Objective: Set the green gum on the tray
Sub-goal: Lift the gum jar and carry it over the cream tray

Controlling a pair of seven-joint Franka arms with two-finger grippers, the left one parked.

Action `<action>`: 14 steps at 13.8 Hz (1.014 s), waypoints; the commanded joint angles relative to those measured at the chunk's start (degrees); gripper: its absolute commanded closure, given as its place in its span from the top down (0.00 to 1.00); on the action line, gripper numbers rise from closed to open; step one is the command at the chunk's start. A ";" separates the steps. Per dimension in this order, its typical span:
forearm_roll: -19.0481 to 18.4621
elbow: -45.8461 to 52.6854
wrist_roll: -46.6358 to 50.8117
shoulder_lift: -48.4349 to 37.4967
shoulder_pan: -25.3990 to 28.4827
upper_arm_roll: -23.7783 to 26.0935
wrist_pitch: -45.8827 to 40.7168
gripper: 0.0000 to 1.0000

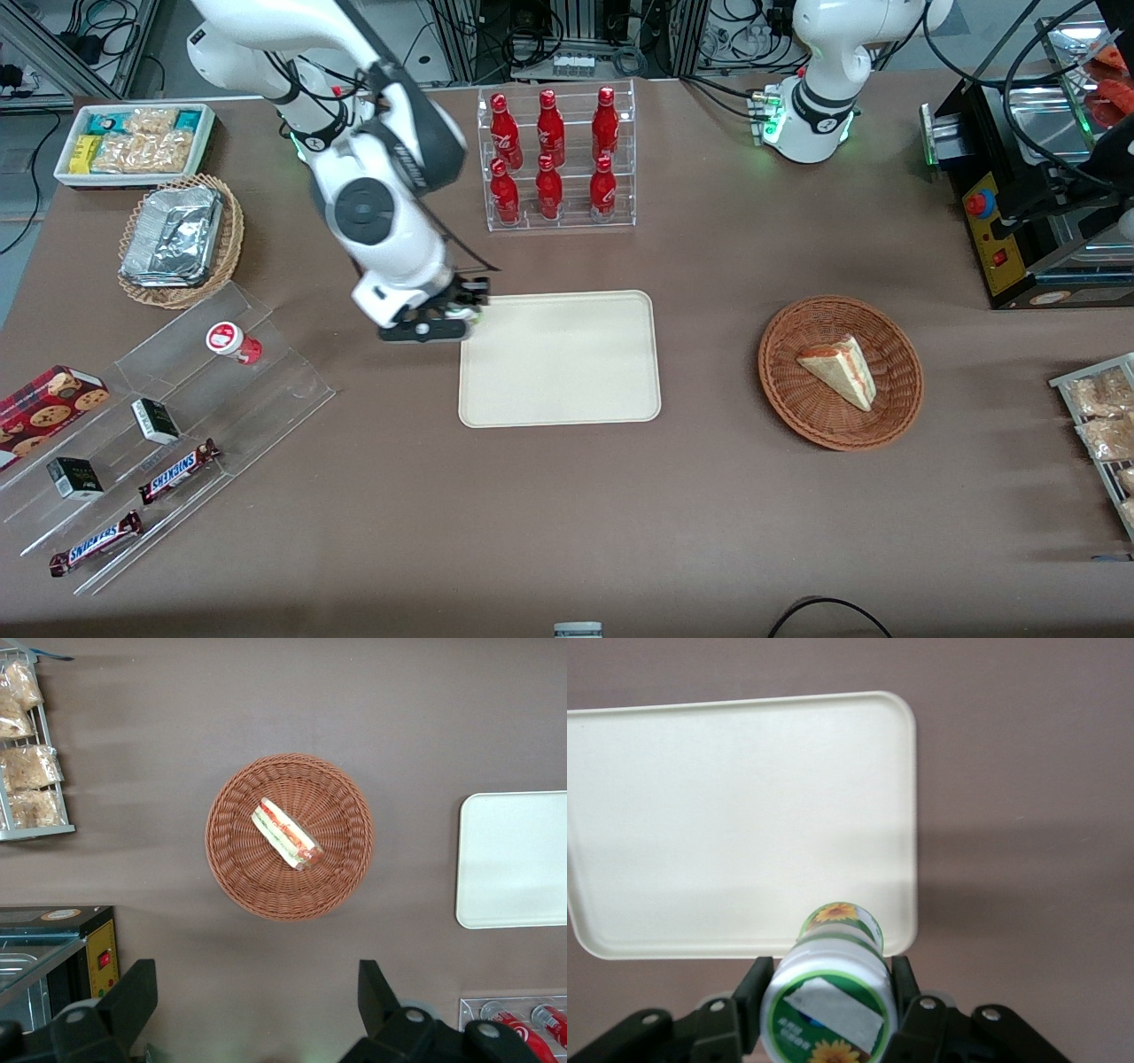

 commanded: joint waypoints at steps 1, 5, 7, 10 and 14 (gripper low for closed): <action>1.20 5.95 5.90 5.88 3.04 -0.70 1.43 0.00; 0.68 7.62 11.36 10.54 5.86 -0.88 7.41 0.00; -0.11 9.46 12.06 12.83 5.95 -0.88 7.95 0.00; -2.13 12.54 14.44 16.52 6.57 -0.96 8.13 0.00; -2.31 13.69 15.23 19.77 6.57 -1.05 11.63 0.00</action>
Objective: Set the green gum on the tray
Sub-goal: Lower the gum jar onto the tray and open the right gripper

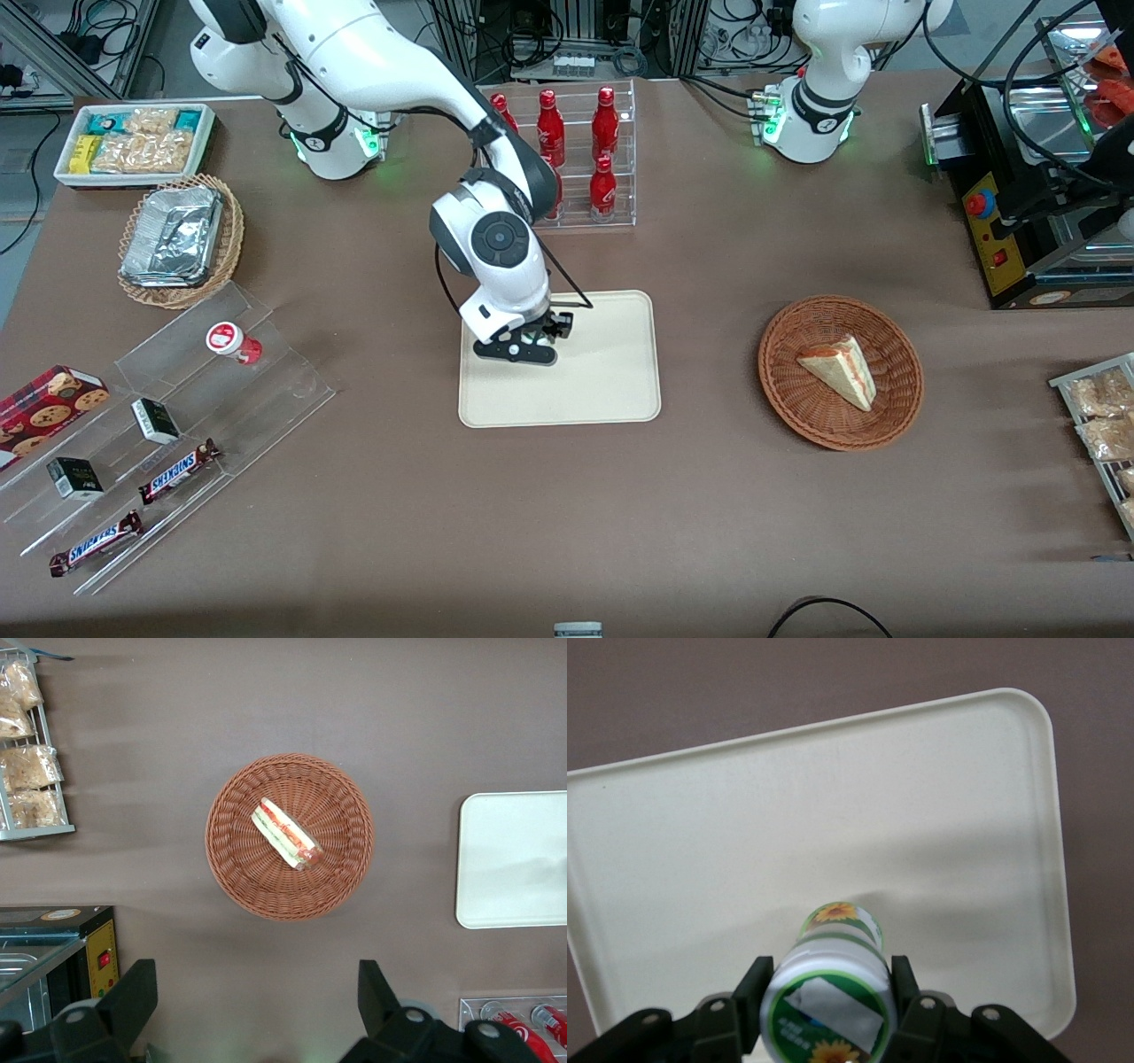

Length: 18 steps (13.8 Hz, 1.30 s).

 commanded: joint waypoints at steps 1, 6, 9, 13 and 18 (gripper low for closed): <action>-1.13 2.55 1.93 3.26 0.57 -0.79 2.43 0.00; -2.63 3.70 3.43 5.99 0.66 -0.79 4.02 0.00; -2.63 3.70 3.51 6.52 0.66 -0.79 4.72 0.19; -2.89 3.70 3.43 6.87 0.57 -0.79 6.04 1.00; -4.47 3.70 2.64 6.08 0.57 -0.79 5.96 1.00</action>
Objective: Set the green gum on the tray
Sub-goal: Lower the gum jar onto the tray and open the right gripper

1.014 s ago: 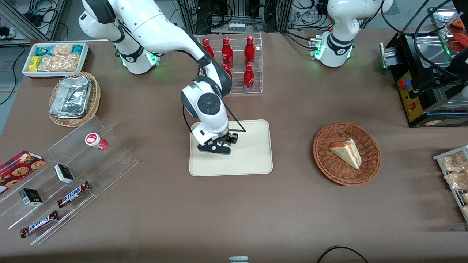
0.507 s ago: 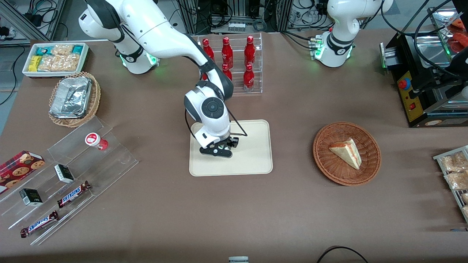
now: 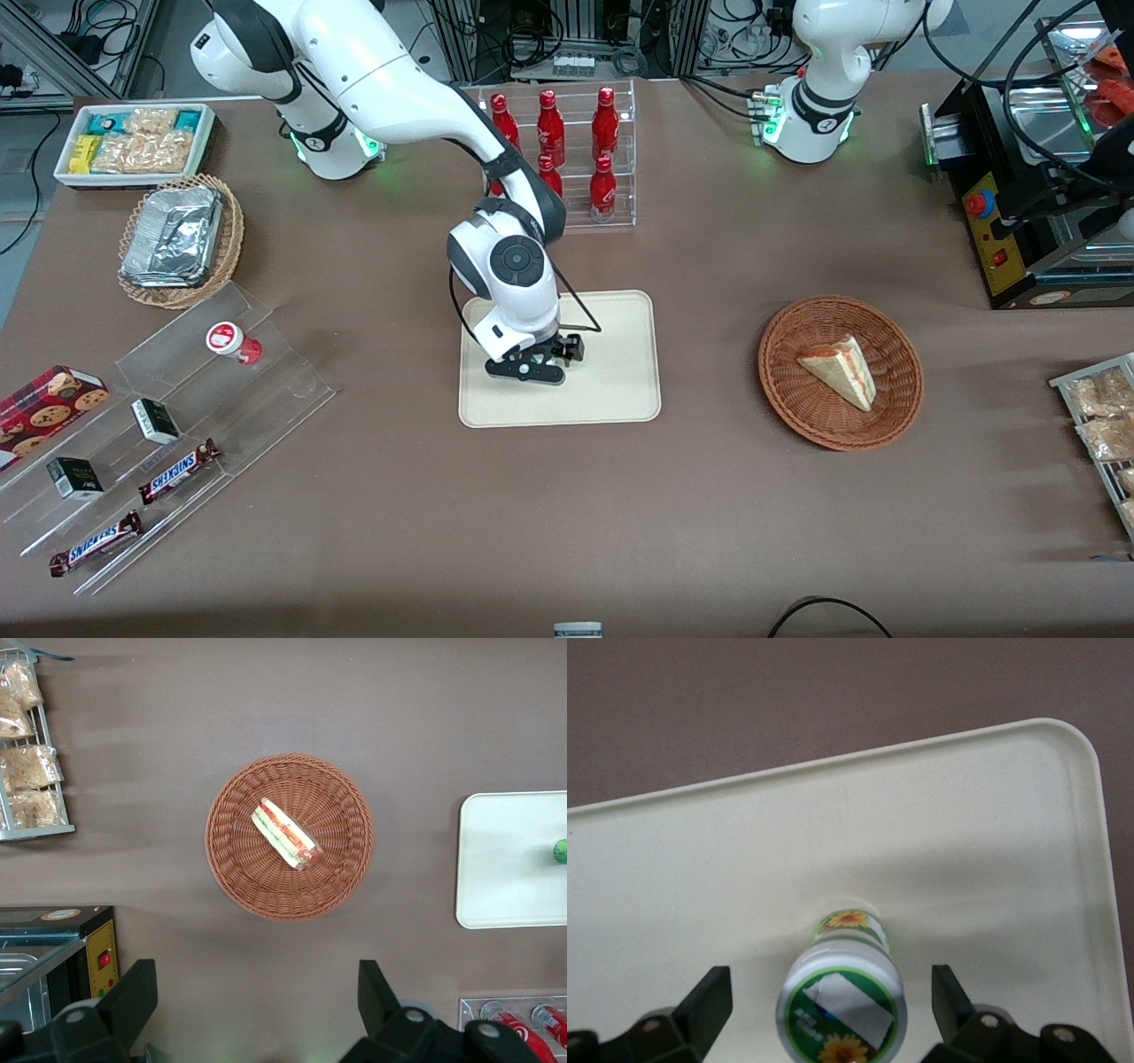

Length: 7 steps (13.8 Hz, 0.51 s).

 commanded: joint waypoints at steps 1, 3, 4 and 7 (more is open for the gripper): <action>-1.92 1.41 0.04 -0.08 0.37 -0.56 -0.37 1.00; -2.01 1.07 -1.27 -1.31 -0.15 -0.56 -1.51 1.00; -1.93 1.06 -2.76 -2.62 -0.33 -0.56 -4.21 1.00; -1.75 1.06 -8.56 -7.27 -1.64 -0.83 -12.73 1.00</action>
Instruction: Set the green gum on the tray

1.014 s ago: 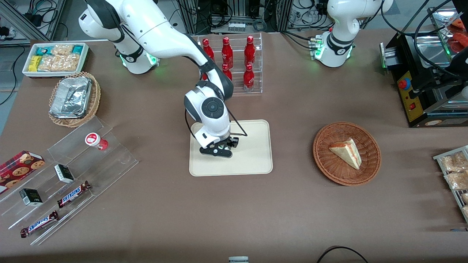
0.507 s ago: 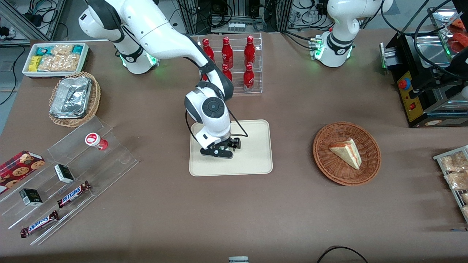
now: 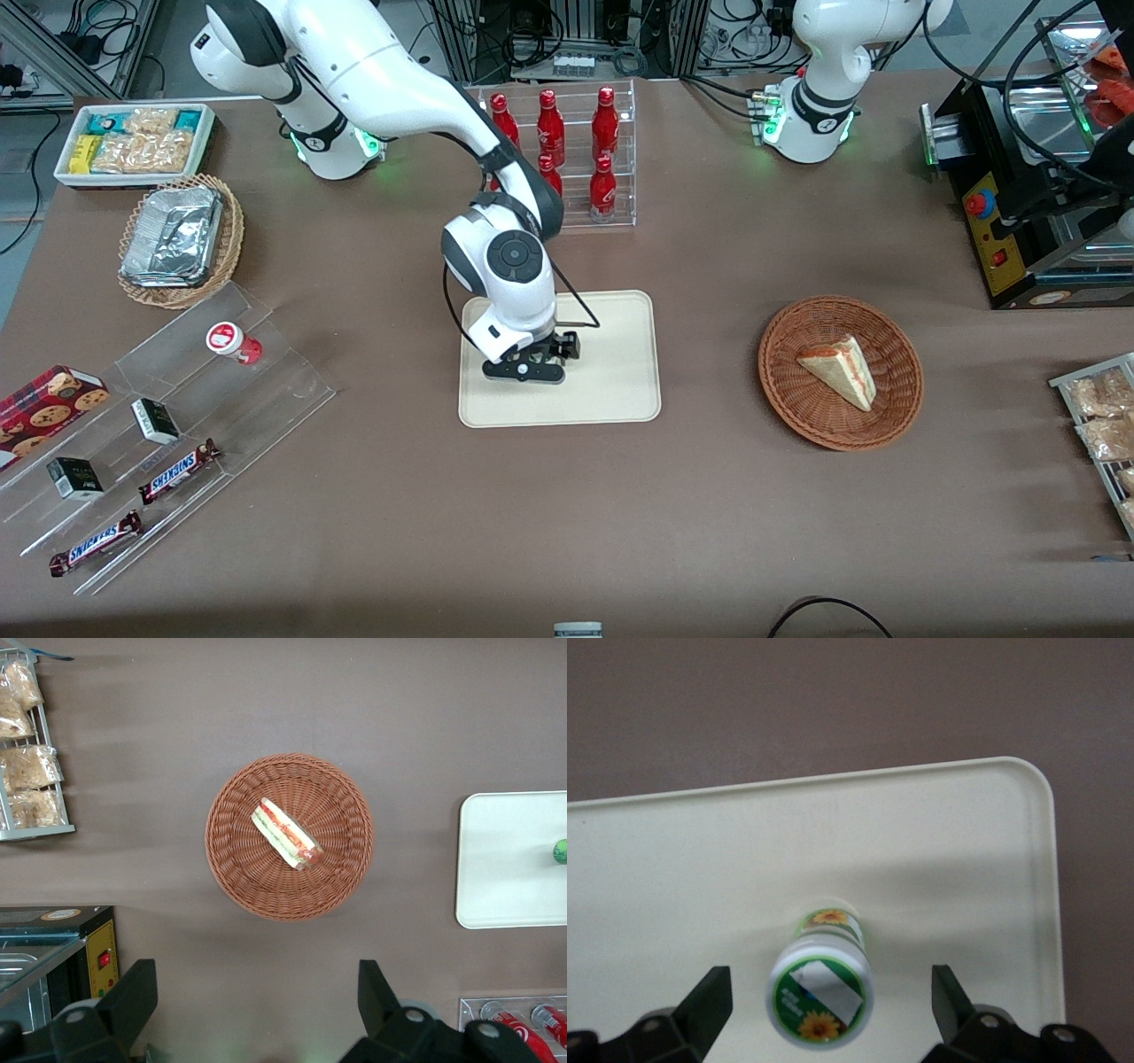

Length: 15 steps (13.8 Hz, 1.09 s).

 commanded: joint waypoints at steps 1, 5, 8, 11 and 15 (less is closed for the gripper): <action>-0.49 -0.17 -4.22 -5.90 -2.19 0.17 -8.56 1.00; 0.21 -0.26 -15.29 -12.14 -7.37 0.17 -19.82 1.00; 0.12 -0.26 -23.36 -15.75 -11.68 0.17 -26.42 1.00; 0.21 -0.78 -35.23 -19.00 -17.91 0.25 -31.52 1.00; 0.21 -5.27 -44.84 -25.51 -28.29 0.78 -33.89 1.00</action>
